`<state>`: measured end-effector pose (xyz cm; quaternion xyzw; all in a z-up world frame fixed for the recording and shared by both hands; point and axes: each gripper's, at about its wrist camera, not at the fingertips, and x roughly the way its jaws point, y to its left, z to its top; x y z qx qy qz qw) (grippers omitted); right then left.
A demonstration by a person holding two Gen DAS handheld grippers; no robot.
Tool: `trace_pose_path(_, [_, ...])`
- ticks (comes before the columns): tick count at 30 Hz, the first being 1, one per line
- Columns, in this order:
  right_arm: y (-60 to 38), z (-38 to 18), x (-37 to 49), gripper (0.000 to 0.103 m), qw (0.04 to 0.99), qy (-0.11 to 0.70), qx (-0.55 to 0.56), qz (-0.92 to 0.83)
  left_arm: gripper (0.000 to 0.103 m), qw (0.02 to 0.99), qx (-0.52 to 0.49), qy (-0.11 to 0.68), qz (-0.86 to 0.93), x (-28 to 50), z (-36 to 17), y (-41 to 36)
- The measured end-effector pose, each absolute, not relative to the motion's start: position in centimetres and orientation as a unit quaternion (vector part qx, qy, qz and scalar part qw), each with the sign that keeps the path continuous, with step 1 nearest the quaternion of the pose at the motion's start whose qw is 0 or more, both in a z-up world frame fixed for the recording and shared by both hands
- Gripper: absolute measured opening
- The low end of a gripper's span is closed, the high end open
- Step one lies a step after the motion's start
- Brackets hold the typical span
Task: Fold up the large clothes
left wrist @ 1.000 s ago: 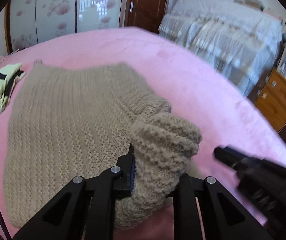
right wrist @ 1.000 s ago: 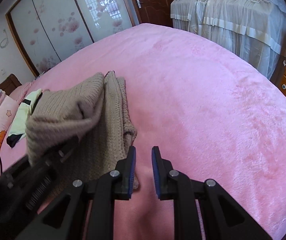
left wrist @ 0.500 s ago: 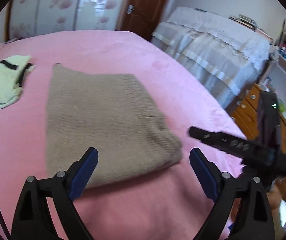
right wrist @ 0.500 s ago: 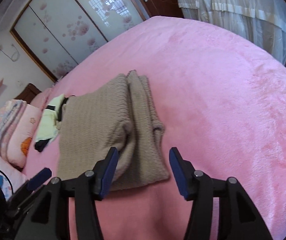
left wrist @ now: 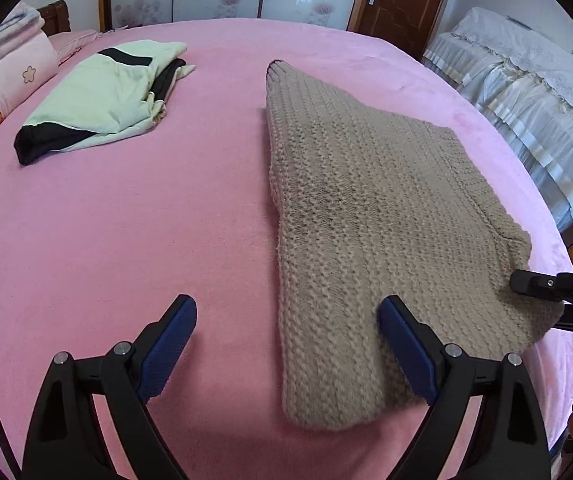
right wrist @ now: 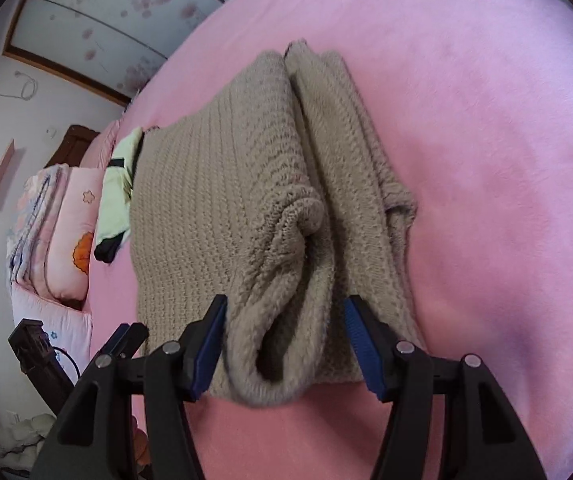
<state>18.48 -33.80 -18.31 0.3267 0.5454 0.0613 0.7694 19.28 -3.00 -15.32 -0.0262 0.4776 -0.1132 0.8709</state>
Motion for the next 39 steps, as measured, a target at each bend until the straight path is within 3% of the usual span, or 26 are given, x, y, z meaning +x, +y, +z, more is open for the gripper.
trace_pose_path(2, [-33.3, -18.6, 19.3, 0.058, 0.774, 0.546, 0.314, 0.061, 0.092, 0.869, -0.025, 0.479, -0.117, 19.5, -15.7, -3.4])
trace_pose_path(3, [-33.1, -18.3, 19.4, 0.048, 0.784, 0.54, 0.3, 0.06, 0.092, 0.87, -0.022, 0.478, -0.116, 19.7, -15.8, -3.6])
trace_pose_path(4, [-32.6, -17.8, 19.6, 0.024, 0.798, 0.533, 0.276, 0.06, 0.088, 0.872, -0.021, 0.475, -0.118, 19.8, -15.8, -3.8])
trace_pose_path(5, [-32.2, -17.2, 19.6, 0.019, 0.811, 0.527, 0.249, 0.056, 0.079, 0.872, -0.019, 0.473, -0.124, 20.3, -16.1, -5.0])
trace_pose_path(8, [-31.9, -15.4, 19.1, 0.013, 0.84, 0.496, 0.212, 0.059, 0.058, 0.866, -0.023, 0.477, -0.146, 21.1, -15.9, -6.2])
trace_pose_path(10, [-31.8, -13.1, 17.8, 0.013, 0.87, 0.454, 0.184, 0.058, 0.057, 0.866, -0.029, 0.476, -0.151, 21.3, -15.5, -6.9])
trace_pose_path(13, [-32.6, -12.2, 16.5, 0.013, 0.892, 0.416, 0.173, 0.042, 0.057, 0.872, -0.025, 0.463, -0.159, 21.1, -15.5, -8.0])
trace_pose_path(17, [-32.8, -18.2, 17.3, 0.013, 0.87, 0.47, 0.148, 0.005, 0.058, 0.873, 0.024, 0.465, -0.147, 21.4, -17.5, -9.7])
trace_pose_path(20, [-33.2, -18.6, 16.9, 0.015, 0.87, 0.463, 0.168, 0.009, 0.06, 0.879, 0.062, 0.449, -0.146, 20.4, -17.4, -10.3])
trace_pose_path(22, [-33.8, -17.7, 17.0, 0.022, 0.864, 0.471, 0.179, 0.018, 0.065, 0.875, 0.071, 0.453, -0.156, 20.3, -16.8, -10.1])
trace_pose_path(23, [-34.2, -17.2, 17.1, 0.023, 0.861, 0.475, 0.181, 0.02, 0.073, 0.869, 0.069, 0.462, -0.163, 20.5, -16.3, -9.8])
trace_pose_path(25, [-34.8, -15.7, 17.3, 0.035, 0.862, 0.475, 0.179, 0.016, 0.08, 0.859, 0.054, 0.477, -0.179, 20.9, -15.3, -9.1])
trace_pose_path(28, [-35.5, -12.9, 18.2, 0.052, 0.876, 0.449, 0.174, 0.023, 0.08, 0.852, 0.018, 0.486, -0.195, 22.4, -13.1, -7.8])
trace_pose_path(33, [-36.0, -10.9, 23.3, 0.053, 0.885, 0.437, 0.161, 0.024, 0.08, 0.856, 0.001, 0.483, -0.182, 27.5, -11.6, -7.2])
trace_pose_path(39, [-36.1, -13.5, 31.4, 0.053, 0.864, 0.474, 0.168, 0.011, 0.08, 0.839, 0.003, 0.515, -0.175, 34.4, -13.6, -8.7])
